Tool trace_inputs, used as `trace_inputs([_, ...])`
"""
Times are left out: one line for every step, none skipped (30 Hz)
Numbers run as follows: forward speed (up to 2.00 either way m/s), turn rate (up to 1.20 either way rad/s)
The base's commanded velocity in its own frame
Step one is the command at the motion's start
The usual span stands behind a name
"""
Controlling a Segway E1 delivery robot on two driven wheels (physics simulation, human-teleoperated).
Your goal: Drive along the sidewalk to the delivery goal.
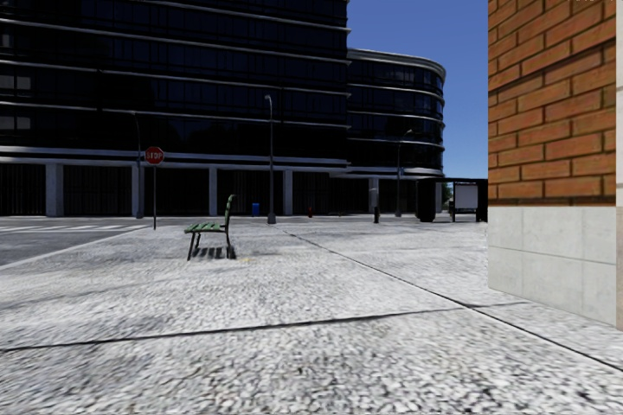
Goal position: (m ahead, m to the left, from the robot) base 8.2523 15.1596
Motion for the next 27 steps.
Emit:
trace_inputs([2.00,0.00])
trace_inputs([2.00,0.00])
trace_inputs([2.00,0.00])
trace_inputs([2.00,0.00])
trace_inputs([2.00,0.00])
trace_inputs([2.00,0.00])
trace_inputs([2.00,0.00])
trace_inputs([2.00,0.00])
trace_inputs([2.00,0.00])
trace_inputs([2.00,0.00])
trace_inputs([2.00,0.00])
trace_inputs([2.00,0.00])
trace_inputs([2.00,0.00])
trace_inputs([2.00,0.00])
trace_inputs([2.00,0.00])
trace_inputs([2.00,0.00])
trace_inputs([2.00,0.00])
trace_inputs([2.00,0.00])
trace_inputs([2.00,0.00])
trace_inputs([2.00,0.00])
trace_inputs([2.00,0.00])
trace_inputs([2.00,0.00])
trace_inputs([2.00,0.00])
trace_inputs([2.00,0.00])
trace_inputs([2.00,0.00])
trace_inputs([2.00,0.00])
trace_inputs([2.00,0.00])
